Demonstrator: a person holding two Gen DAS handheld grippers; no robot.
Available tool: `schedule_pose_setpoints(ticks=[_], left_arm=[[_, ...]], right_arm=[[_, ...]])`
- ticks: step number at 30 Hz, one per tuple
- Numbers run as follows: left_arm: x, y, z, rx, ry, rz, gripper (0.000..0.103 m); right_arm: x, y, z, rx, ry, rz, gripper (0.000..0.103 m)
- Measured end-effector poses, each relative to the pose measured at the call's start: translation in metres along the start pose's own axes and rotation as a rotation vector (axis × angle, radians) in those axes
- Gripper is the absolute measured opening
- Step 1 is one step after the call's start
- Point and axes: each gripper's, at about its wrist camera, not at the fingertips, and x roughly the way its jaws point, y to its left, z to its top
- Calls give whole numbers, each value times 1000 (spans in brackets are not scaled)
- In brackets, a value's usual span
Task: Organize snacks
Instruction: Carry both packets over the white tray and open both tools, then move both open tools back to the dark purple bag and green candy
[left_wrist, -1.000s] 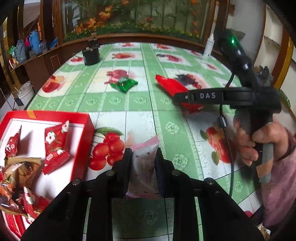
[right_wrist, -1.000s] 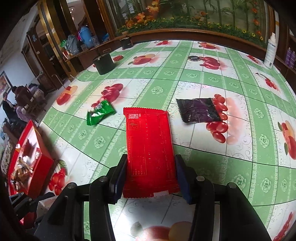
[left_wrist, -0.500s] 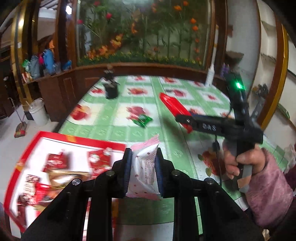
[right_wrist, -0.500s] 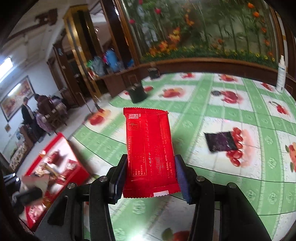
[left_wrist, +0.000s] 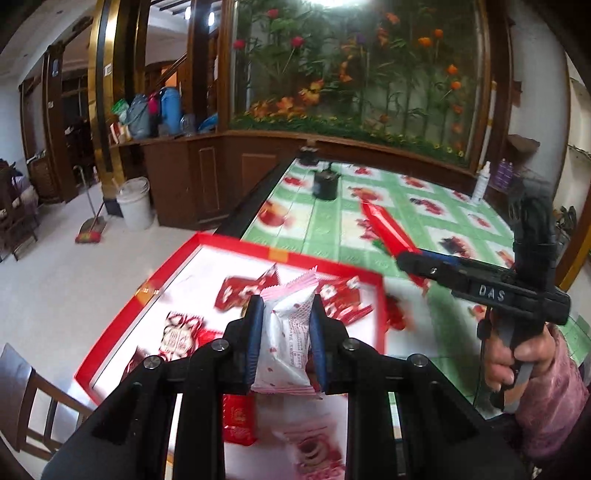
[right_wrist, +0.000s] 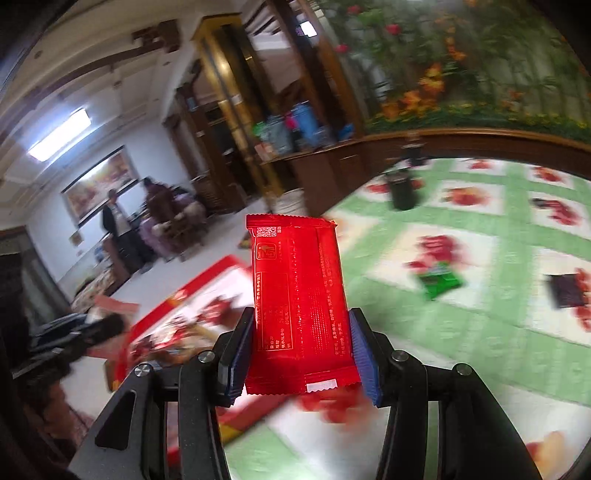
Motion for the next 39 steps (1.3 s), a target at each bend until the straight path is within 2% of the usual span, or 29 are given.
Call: schedule_pose_setpoints(ticks=[6, 10, 11, 12, 14, 17, 21, 23, 29, 31, 36, 39], left_arm=[[5, 17, -11, -41, 34, 52, 22], [4, 24, -12, -56, 38, 95, 25], [4, 26, -13, -57, 40, 100, 30], [4, 27, -13, -62, 39, 109, 40], [4, 27, -14, -69, 40, 118, 52], [3, 24, -12, -63, 39, 110, 52], [5, 13, -7, -40, 49, 93, 55], [8, 3, -4, -18, 57, 84, 55], [24, -40, 13, 76, 80, 44, 56], [30, -57, 22, 106, 77, 23, 57], [48, -99, 38, 168, 76, -19, 60], [62, -116, 42, 187, 102, -36, 60]], right_arm=[[40, 59, -18, -89, 87, 71, 50], [50, 77, -26, -114, 126, 117, 53], [48, 79, -27, -122, 118, 116, 53], [46, 79, -26, -128, 113, 115, 55], [42, 76, -24, -113, 90, 115, 61], [35, 60, -17, -78, 65, 83, 61], [19, 15, -3, -1, 31, 2, 61], [6, -16, 4, 28, 2, -68, 61], [-55, -149, 15, 295, -81, -249, 63], [-73, -179, 15, 341, -97, -298, 63], [-94, -237, 17, 454, -122, -337, 64], [-100, -253, 15, 476, -121, -370, 64]])
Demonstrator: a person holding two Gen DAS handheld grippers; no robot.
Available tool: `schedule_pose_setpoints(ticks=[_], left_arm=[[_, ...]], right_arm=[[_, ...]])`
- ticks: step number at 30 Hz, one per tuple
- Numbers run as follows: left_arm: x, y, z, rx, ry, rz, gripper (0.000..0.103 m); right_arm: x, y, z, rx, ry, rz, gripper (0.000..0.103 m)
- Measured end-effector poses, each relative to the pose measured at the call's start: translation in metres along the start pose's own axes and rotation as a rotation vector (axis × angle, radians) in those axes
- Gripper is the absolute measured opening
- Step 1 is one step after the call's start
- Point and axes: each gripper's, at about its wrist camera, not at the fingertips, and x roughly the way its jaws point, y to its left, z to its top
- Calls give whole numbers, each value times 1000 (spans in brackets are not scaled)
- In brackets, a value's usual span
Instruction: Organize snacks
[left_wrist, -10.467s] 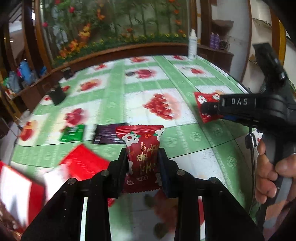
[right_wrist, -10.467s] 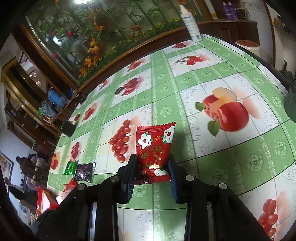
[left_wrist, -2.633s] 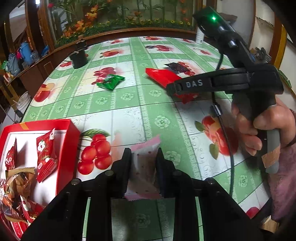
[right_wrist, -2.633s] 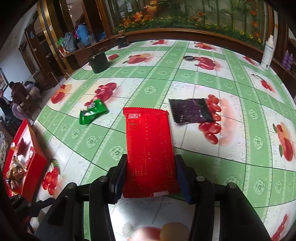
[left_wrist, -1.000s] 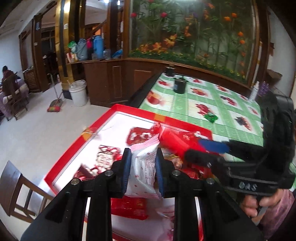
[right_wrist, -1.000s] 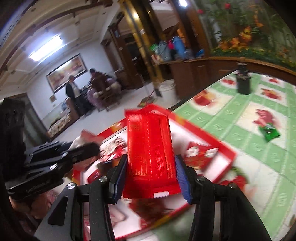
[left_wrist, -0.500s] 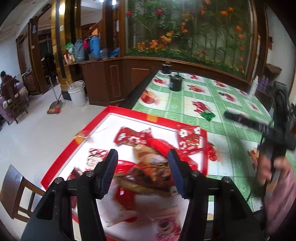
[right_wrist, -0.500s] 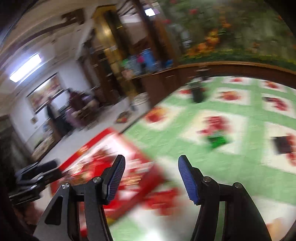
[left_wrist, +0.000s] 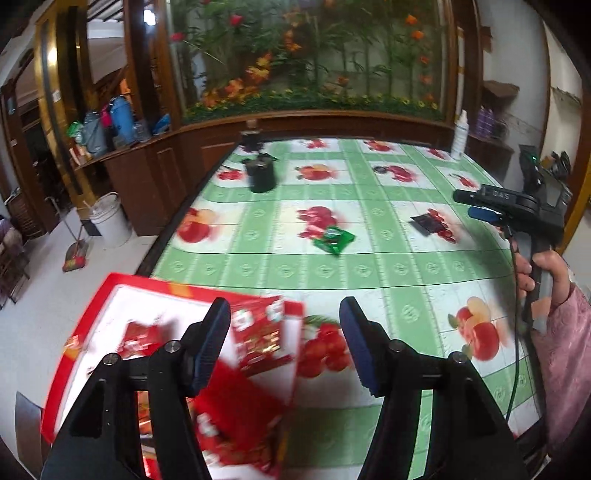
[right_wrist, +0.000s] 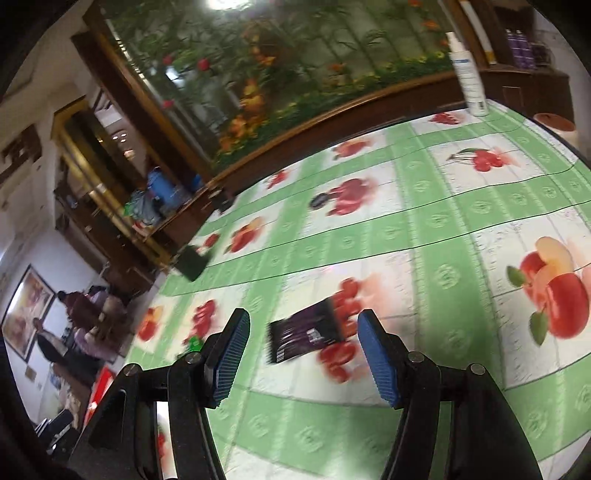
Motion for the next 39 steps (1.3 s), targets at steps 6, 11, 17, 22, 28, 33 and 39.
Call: schedule_pose_setpoints(ticks=[6, 11, 17, 22, 28, 33, 39], left_arm=[[26, -9, 12, -28, 83, -27, 60], [39, -8, 22, -48, 119, -8, 60], [88, -11, 62, -31, 161, 96, 60], [134, -21, 85, -53, 207, 116, 60], [186, -37, 89, -97, 268, 94, 60], [199, -50, 74, -107, 289, 54, 60], [176, -68, 55, -102, 282, -39, 60]], right_arm=[[26, 3, 3, -9, 17, -30, 63], [55, 25, 3, -140, 8, -129, 64], [86, 41, -4, -220, 119, -213, 43], [88, 56, -16, -368, 165, -326, 33], [74, 45, -17, -349, 213, -296, 29], [59, 28, -14, -309, 226, -264, 27], [39, 1, -9, -218, 245, -236, 25]])
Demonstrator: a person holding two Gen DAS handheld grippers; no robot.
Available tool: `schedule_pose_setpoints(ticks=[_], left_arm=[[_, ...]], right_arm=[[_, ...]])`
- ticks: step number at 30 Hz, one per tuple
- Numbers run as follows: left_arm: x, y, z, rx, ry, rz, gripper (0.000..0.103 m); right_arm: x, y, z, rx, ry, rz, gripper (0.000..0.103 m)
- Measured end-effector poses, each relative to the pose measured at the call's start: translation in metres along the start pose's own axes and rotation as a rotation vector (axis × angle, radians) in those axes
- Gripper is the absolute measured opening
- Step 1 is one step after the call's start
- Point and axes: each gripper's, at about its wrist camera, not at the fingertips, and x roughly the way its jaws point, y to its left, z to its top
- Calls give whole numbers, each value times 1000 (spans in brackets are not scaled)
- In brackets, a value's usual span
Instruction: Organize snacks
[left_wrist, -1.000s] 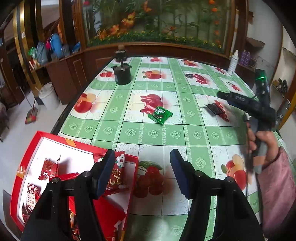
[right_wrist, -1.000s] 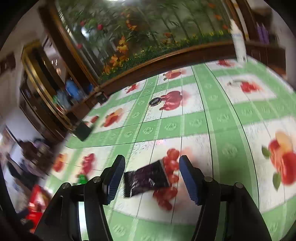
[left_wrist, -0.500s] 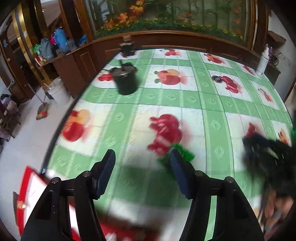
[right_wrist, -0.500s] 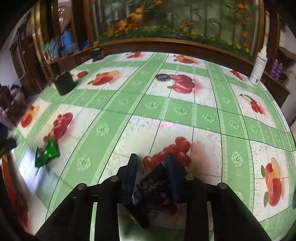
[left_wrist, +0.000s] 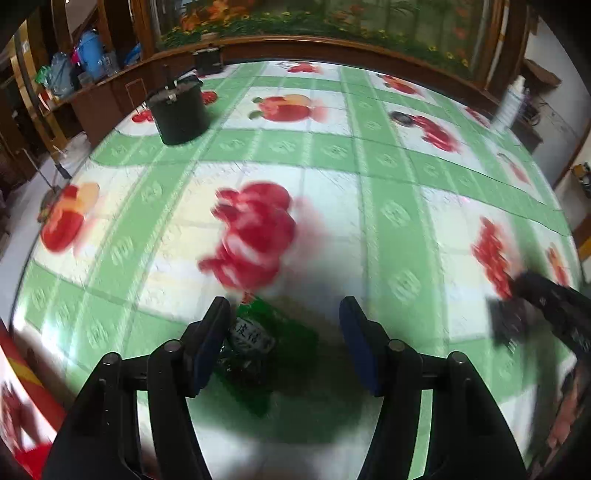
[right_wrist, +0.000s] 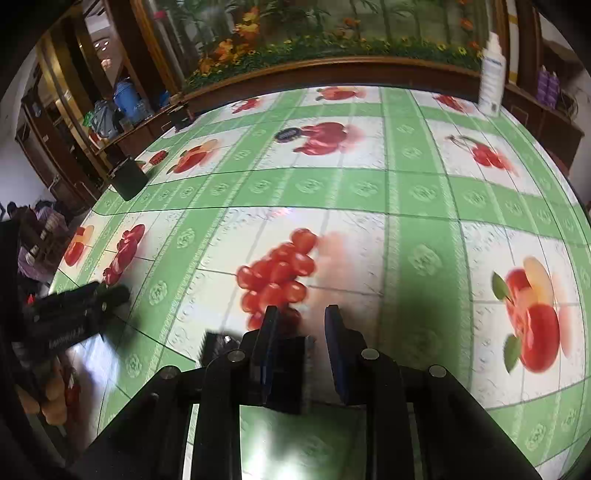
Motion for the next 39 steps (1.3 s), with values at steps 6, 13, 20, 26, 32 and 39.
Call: schedule_pose_setpoints(ticks=[6, 13, 20, 26, 32, 39], left_arm=[[-31, -25, -47, 12, -2, -138, 60], [-80, -44, -96, 79, 12, -376, 60], [-108, -21, -86, 124, -108, -189, 62], [-84, -32, -76, 146, -60, -131, 62], [-77, -48, -84, 314, -69, -17, 62], [-80, -53, -72, 413, -87, -8, 62]], right_arm=[[-13, -28, 3, 131, -29, 139, 28], [-20, -10, 3, 56, -63, 171, 30], [6, 23, -2, -98, -66, 160, 34], [0, 38, -14, -275, 30, 243, 47], [-4, 52, -30, -442, 24, 212, 51], [-13, 46, -42, -518, 71, 240, 51]])
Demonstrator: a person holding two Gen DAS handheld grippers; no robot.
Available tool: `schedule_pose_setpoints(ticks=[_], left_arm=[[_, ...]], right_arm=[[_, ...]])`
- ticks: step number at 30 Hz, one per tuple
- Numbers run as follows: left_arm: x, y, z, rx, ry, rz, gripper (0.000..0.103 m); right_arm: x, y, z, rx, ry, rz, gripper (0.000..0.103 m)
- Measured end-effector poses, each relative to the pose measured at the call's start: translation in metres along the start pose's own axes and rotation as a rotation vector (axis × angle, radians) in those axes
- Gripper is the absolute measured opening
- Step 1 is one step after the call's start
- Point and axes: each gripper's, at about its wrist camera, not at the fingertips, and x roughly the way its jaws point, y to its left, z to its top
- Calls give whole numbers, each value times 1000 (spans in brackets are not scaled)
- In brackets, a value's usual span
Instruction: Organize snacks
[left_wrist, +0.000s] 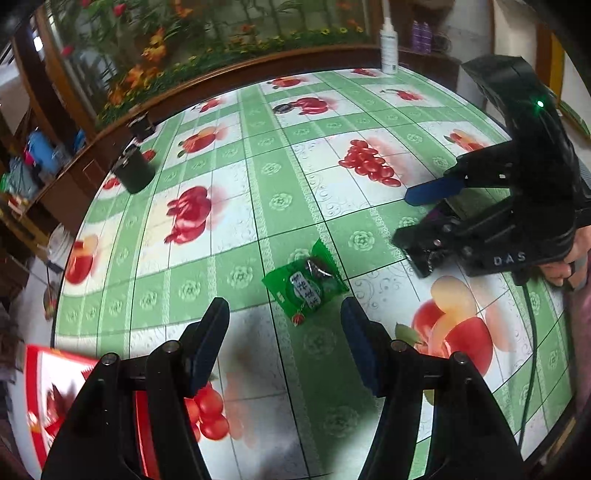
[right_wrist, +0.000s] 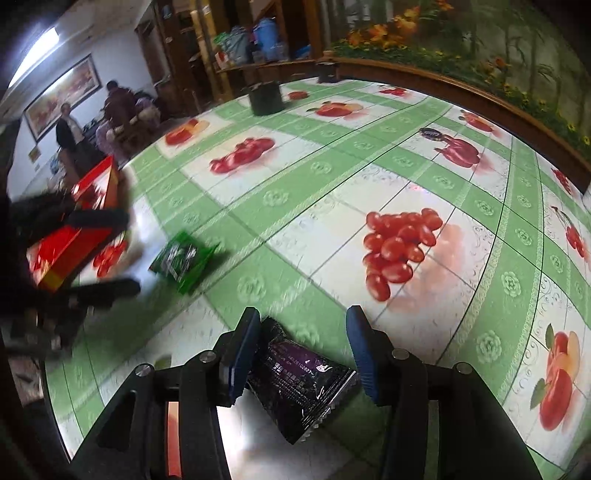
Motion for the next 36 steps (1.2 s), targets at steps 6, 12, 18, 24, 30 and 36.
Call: schedule_pose_setpoints(ticks=[6, 12, 18, 24, 30, 36], left_arm=[[11, 2, 9, -24, 4, -41, 62], [27, -6, 19, 26, -22, -22, 62], [35, -18, 19, 107, -35, -45, 62], [35, -12, 10, 98, -7, -95, 62], [29, -16, 2, 122, -3, -114, 50], [26, -22, 0, 159, -1, -146, 38]], right_arm=[[-6, 0, -2, -12, 19, -48, 52], [-29, -20, 0, 72, -54, -64, 69], [-28, -36, 5, 155, -38, -81, 69], [-31, -42, 4, 193, -39, -82, 69], [-38, -29, 2, 138, -52, -38, 69], [-37, -19, -12, 40, -14, -45, 69]])
